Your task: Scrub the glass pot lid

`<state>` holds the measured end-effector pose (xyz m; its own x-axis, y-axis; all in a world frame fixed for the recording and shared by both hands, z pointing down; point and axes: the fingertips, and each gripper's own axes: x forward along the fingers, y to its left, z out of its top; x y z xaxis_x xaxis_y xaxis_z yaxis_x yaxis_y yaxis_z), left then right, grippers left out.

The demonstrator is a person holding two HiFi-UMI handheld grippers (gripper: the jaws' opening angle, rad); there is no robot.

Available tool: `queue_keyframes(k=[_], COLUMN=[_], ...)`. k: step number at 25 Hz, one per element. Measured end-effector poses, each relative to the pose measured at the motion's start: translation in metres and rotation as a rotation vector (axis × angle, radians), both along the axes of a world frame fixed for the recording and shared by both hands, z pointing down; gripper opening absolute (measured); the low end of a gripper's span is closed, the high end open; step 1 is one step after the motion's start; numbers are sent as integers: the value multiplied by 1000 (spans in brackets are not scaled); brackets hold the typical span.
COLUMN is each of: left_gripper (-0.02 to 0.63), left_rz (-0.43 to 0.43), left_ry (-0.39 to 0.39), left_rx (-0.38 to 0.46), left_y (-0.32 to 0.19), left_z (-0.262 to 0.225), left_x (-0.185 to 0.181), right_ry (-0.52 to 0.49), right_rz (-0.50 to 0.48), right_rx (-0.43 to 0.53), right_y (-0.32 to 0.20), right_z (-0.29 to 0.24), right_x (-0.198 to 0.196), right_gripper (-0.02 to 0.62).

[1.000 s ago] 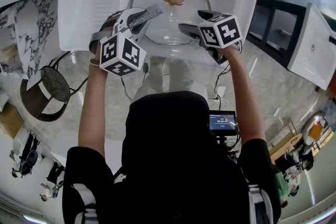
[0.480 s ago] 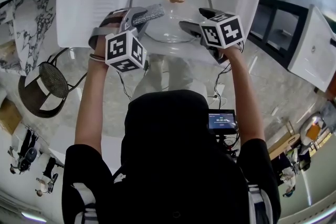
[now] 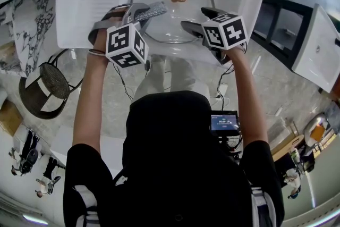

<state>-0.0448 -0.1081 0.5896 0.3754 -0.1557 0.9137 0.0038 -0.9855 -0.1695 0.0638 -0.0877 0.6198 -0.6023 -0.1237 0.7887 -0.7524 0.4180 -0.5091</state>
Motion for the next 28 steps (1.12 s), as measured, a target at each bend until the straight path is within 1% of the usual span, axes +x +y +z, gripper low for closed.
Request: queue_keyframes(k=[5,18,28], left_gripper=[75,75,75], left_rz=[-2,45,32], left_ry=[-13,-44,-68], left_rx=[-25,-21,-21], left_y=[-6,-30,-45], left_z=[4,24,38], left_x=[0,1,-1], right_ry=[-1,-1,0], right_rz=[-1,-3,-2], right_rx=[7,3,3], right_y=[0,0,1], right_z=[0,-1,0], right_x=[0,0,3], right_gripper=[362,362,362])
